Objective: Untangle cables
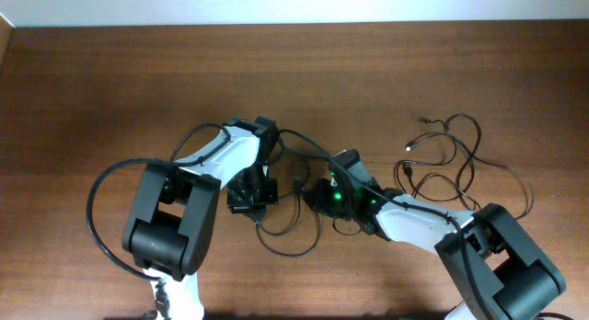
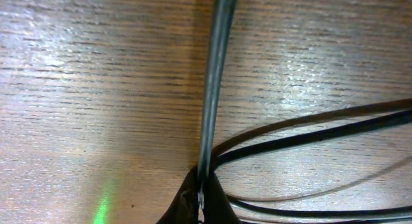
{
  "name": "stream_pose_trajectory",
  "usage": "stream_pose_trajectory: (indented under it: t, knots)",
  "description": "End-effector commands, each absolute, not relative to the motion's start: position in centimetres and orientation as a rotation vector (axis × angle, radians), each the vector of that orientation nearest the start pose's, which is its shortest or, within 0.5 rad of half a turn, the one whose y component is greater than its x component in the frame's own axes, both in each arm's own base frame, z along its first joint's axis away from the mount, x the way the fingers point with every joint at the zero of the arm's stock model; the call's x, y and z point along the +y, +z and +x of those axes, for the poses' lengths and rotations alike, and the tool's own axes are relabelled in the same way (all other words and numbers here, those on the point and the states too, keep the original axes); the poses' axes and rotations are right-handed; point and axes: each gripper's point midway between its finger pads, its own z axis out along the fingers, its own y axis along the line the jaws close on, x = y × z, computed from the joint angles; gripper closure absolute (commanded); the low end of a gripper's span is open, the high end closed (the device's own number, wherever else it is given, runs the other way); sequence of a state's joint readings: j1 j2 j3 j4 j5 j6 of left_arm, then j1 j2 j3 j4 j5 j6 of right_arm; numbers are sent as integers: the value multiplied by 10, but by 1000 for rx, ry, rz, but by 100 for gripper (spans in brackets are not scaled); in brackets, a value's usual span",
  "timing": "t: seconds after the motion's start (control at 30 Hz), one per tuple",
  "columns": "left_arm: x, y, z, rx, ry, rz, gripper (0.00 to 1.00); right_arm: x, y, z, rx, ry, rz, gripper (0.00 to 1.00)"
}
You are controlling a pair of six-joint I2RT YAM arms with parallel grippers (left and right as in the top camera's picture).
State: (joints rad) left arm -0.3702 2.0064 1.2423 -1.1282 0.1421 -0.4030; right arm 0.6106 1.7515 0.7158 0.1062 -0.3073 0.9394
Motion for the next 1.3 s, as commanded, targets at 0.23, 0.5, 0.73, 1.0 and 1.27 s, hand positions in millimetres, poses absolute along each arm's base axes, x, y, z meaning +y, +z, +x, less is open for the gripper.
stream_pose_trajectory:
  t: [0.23, 0.5, 0.73, 1.0, 1.27]
  knots:
    - [-107, 24, 314, 3181, -462, -465, 100, 288, 70, 266, 2529, 1403, -354, 36]
    - [-122, 39, 309, 3204, -660, -377, 100, 278, 113, 285, 2671, 1119, -567, 25]
    - [-117, 43, 257, 3419, -585, -210, 75, 265, 121, 271, 2638, 899, -965, 11]
    - [-122, 52, 250, 3431, -735, -168, 0, 280, 109, 255, 2526, 674, -1270, 11]
    - [-114, 57, 272, 3329, -843, -220, 0, 316, 110, 220, 2346, 685, -1543, 10]
